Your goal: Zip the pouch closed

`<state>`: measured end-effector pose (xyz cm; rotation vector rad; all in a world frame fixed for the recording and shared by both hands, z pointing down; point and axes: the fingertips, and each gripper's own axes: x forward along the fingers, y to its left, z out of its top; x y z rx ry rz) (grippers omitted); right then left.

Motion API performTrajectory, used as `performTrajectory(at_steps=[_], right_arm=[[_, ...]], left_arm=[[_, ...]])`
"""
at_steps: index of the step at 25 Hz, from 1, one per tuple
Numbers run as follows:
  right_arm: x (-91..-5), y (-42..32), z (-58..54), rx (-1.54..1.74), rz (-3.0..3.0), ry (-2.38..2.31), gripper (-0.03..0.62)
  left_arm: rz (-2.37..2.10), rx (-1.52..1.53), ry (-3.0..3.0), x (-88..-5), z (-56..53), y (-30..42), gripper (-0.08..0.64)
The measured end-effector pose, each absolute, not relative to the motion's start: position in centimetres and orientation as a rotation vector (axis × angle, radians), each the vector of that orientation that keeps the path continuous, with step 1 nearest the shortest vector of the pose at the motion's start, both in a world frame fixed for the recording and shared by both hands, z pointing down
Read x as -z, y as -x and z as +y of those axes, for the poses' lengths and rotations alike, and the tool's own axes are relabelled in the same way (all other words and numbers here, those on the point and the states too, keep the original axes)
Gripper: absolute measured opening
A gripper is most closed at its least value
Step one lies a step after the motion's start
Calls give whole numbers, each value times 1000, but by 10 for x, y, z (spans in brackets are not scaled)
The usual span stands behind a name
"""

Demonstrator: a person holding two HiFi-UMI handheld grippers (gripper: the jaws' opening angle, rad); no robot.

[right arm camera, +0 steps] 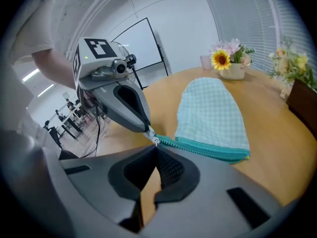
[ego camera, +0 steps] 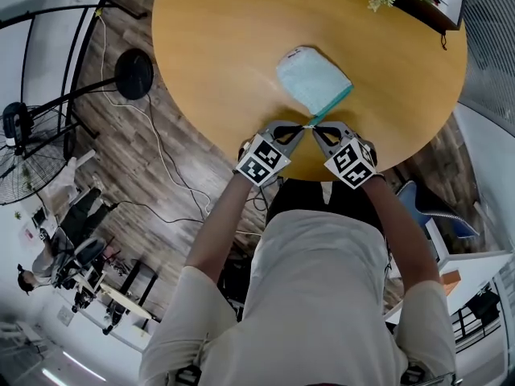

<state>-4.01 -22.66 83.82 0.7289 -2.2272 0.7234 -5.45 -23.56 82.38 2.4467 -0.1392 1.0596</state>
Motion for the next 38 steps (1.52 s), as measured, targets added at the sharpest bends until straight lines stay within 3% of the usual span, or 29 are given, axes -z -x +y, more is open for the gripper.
performTrajectory(at_steps=[38], right_arm=[[-745, -87, -227, -601, -2206, -728, 2]], left_arm=[[-397, -1044, -2436, -709, -217, 58, 19]])
